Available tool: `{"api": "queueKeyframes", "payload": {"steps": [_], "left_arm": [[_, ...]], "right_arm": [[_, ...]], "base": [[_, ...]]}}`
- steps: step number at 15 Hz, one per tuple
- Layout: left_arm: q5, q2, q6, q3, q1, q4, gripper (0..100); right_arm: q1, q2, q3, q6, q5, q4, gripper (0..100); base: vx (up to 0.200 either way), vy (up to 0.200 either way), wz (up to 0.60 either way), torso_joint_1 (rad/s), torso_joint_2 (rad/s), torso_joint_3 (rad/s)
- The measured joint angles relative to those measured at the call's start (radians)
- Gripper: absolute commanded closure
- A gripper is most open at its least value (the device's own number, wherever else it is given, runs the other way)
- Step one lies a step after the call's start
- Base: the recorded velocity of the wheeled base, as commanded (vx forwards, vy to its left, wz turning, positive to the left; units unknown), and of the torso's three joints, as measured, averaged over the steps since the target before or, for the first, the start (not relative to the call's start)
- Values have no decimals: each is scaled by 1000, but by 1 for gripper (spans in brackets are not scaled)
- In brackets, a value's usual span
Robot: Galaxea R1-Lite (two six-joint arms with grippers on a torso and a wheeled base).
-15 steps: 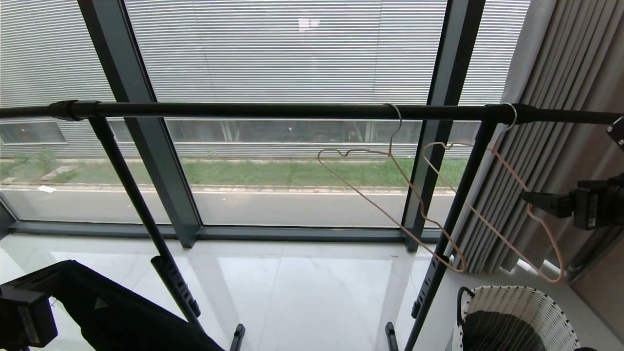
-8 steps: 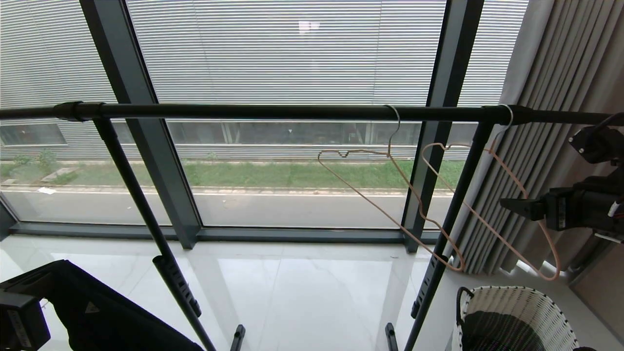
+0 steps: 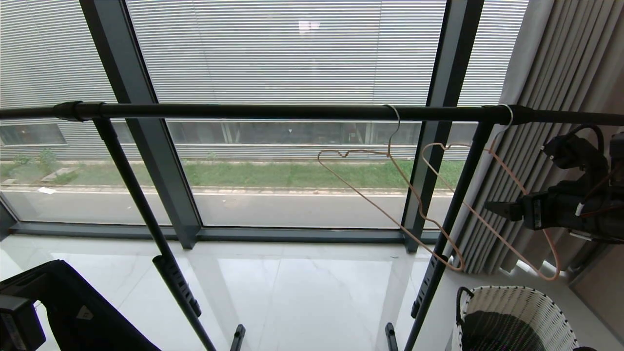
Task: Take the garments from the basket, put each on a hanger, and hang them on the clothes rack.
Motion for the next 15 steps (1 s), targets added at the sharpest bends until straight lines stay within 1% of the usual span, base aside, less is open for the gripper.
{"api": "queueKeyframes", "payload": {"steps": [1,2,5,9,15], "left_arm": [[0,0,0,0,0,0,100],[0,0,0,0,0,0,100],[0,0,1,0,0,0,100],[0,0,1,0,0,0,100],[0,0,0,1,0,0,100]], "right_arm": [[0,7,0,0,0,-5,0],[1,15,0,0,0,-14,100],[1,29,0,1,0,-16,100],[1,34,-15,27,0,-16,100],[0,11,-16,87,-12,-17,100]], "base": [[0,0,0,0,0,0],[0,0,0,0,0,0],[0,0,0,0,0,0],[0,0,0,0,0,0],[0,0,0,0,0,0]]}}
